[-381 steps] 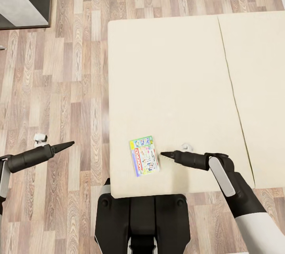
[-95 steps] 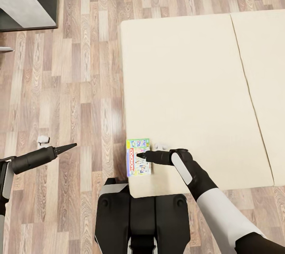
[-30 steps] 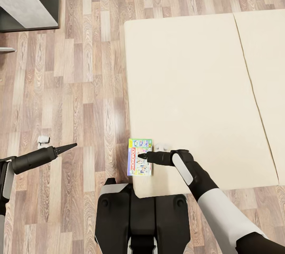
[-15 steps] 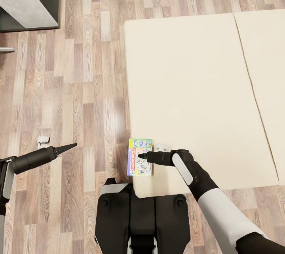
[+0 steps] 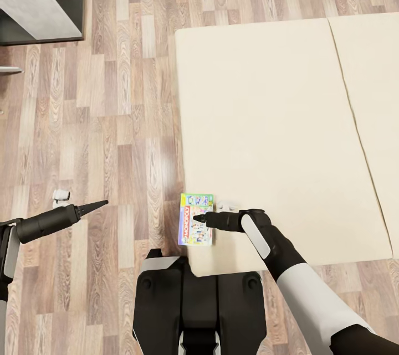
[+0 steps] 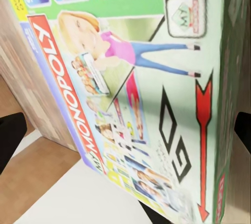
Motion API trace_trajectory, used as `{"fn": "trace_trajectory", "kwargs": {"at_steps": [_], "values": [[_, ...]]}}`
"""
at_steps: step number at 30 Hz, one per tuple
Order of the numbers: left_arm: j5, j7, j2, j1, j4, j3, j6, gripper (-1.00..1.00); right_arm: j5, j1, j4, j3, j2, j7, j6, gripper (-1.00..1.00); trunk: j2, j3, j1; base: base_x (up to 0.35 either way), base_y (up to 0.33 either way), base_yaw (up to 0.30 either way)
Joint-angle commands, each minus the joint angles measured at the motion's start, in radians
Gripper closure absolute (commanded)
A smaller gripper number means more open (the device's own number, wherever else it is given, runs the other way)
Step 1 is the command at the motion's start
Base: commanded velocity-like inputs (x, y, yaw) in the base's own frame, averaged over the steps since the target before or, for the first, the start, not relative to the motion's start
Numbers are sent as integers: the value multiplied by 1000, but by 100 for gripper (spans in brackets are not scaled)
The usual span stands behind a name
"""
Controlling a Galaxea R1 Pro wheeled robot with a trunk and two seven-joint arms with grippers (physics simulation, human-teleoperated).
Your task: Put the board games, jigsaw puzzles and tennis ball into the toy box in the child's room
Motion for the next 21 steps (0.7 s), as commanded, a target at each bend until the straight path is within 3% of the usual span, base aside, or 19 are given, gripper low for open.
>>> {"fn": "trace_trajectory", "kwargs": {"at_steps": [1, 15, 21], "values": [[1, -3, 0, 0, 0, 0, 11, -100, 4, 0, 0, -1, 0, 4, 4, -100, -2, -1, 1, 0, 60, 0], [1, -3, 0, 0, 0, 0, 10, -100, 4, 0, 0, -1, -3, 4, 4, -100, -2, -1, 1, 0, 21, 0], [-2, 24, -34, 3, 32, -1, -20, -100, 6, 31, 26, -13, 24, 0, -12, -100, -2, -1, 1, 0, 0, 0]]}}
